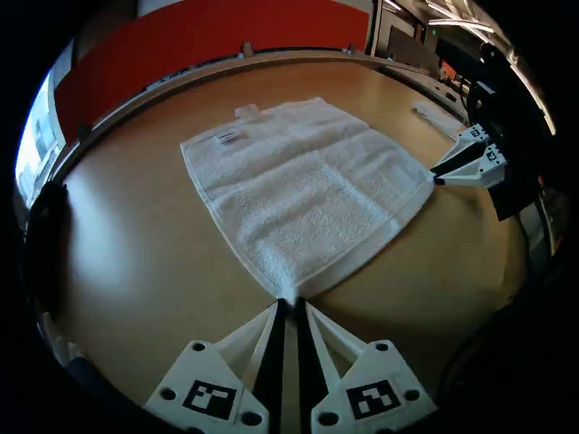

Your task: Fold towel

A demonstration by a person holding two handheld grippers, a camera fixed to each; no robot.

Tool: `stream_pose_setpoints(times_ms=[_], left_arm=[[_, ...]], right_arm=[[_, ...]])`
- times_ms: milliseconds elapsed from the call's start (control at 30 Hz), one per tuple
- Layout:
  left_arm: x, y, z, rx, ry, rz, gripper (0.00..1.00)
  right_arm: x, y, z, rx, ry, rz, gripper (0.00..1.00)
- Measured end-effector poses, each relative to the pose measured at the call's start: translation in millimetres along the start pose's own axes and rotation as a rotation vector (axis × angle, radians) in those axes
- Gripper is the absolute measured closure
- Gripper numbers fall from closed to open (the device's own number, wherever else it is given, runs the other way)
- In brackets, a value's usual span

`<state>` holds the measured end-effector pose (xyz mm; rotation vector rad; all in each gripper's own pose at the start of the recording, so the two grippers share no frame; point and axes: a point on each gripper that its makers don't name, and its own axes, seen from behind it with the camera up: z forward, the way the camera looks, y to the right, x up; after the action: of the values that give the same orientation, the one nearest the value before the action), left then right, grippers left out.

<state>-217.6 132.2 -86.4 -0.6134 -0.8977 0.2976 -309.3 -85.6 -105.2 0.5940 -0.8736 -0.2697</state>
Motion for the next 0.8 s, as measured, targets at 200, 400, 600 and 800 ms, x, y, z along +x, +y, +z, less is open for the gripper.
stream_pose_setpoints(times_ms=[200, 400, 600, 800], left_arm=[[5, 1.2, -2.4, 0.005, 0.016, -0.014, 0.9], [15, -0.5, -11.0, 0.012, 0.038, -0.029, 0.9], [33, -3.7, -29.5, 0.026, 0.073, -0.061, 0.9], [51, -3.9, -55.6, 0.036, 0.109, -0.094, 0.9]], right_arm=[[2, 1, -3.0, 0.002, 0.005, 0.015, 0.9], [12, 3, -10.6, 0.001, 0.032, 0.032, 0.9], [34, 3, -29.9, -0.011, 0.086, 0.019, 0.91], [61, 2, -56.1, -0.018, 0.149, 0.03, 0.91]])
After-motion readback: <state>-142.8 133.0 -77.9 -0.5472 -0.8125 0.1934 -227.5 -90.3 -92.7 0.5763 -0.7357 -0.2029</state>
